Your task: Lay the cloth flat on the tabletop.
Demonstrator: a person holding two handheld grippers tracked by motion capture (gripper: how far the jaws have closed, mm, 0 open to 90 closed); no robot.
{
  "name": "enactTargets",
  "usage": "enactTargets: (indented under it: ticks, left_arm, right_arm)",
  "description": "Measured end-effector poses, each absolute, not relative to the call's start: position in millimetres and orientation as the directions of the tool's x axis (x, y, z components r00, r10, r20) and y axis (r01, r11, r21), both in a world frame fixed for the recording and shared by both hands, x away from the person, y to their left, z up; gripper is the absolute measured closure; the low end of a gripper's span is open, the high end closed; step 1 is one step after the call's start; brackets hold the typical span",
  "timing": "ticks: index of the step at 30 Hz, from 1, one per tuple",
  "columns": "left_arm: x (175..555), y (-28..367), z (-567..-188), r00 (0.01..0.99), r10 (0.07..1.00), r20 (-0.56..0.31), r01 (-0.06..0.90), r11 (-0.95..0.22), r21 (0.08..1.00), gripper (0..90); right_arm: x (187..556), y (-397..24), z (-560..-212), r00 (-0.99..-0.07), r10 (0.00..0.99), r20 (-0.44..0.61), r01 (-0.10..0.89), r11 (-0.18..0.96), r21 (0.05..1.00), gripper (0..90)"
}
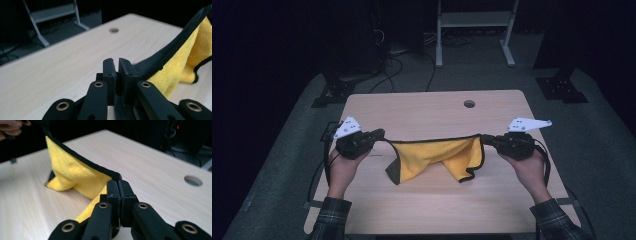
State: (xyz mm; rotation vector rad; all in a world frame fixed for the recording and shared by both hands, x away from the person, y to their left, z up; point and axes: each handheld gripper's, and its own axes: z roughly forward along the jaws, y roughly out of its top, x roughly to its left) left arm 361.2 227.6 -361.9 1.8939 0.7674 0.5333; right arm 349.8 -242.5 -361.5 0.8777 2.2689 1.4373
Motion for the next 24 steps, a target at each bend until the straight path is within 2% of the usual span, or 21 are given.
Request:
enactTargets:
  ticks: [4,6,9,12,18,24]
  left_arm:
    - [370.9,221.4,-388.2,0.7,0.714,0.014,0.34,-0.35,0.872,83.4]
    - [373.7,217.2,-400.1,0.694,0.72,0.017,0.365,-0.372,0.853,83.4]
    - [374.9,212.5,-413.4,0.696,0.717,0.025,0.392,-0.409,0.824,83.4]
    - [373.0,209.8,-419.5,0.704,0.71,0.025,0.4,-0.425,0.812,83.4]
    - [372.5,206.4,-425.2,0.709,0.705,0.022,0.409,-0.437,0.801,82.7]
    - [372.6,202.1,-430.1,0.718,0.696,0.026,0.415,-0.457,0.787,82.2]
  right_arm:
    - [366.6,-240.7,-386.6,-0.743,0.665,0.078,0.388,0.333,0.859,86.2]
    - [372.8,-242.4,-399.5,-0.724,0.683,0.093,0.418,0.328,0.847,75.9]
    - [377.1,-251.2,-410.1,-0.693,0.702,0.167,0.481,0.278,0.831,61.2]
    - [370.7,-256.9,-412.1,-0.691,0.691,0.212,0.49,0.232,0.84,57.3]
    - [359.2,-239.5,-425.1,-0.718,0.671,0.185,0.496,0.305,0.813,51.2]
    - [363.6,-208.1,-431.9,-0.749,0.645,0.155,0.467,0.347,0.814,49.9]
